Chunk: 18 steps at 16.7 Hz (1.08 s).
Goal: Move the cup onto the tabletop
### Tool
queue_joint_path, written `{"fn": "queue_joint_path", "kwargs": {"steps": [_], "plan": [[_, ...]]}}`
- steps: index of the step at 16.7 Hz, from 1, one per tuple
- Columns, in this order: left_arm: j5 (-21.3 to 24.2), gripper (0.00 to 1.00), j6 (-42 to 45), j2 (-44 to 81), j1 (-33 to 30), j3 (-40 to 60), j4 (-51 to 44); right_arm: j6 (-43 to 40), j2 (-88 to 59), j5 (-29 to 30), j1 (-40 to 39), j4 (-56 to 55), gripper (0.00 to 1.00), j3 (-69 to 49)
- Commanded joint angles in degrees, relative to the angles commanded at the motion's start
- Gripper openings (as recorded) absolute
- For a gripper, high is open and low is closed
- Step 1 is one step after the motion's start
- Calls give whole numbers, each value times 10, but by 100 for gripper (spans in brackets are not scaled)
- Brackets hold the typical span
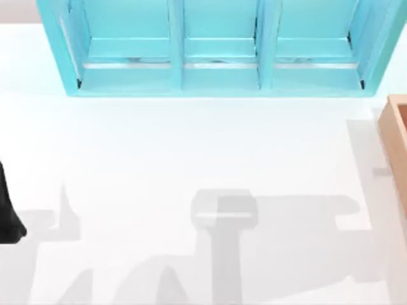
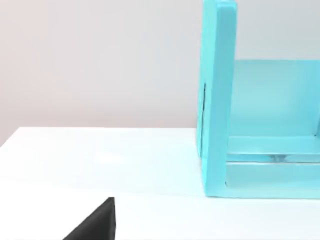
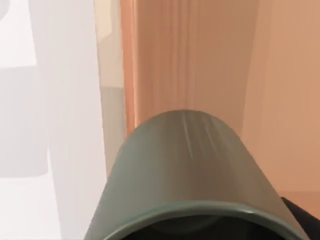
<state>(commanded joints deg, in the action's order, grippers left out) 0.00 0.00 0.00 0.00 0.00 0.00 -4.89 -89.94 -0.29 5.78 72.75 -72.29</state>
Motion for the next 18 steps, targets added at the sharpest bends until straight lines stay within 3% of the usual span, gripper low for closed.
{"fn": "queue_joint_path", "kwargs": {"steps": [3,7,18], "plan": [[0,100,0,0,0,0,0,18,-8,0,-17,2,0,-11],[0,100,0,0,0,0,0,114,-51,3,-108,14,0,-66],[0,100,0,0,0,0,0,561,-245,11,-551,67,0,-319]]}}
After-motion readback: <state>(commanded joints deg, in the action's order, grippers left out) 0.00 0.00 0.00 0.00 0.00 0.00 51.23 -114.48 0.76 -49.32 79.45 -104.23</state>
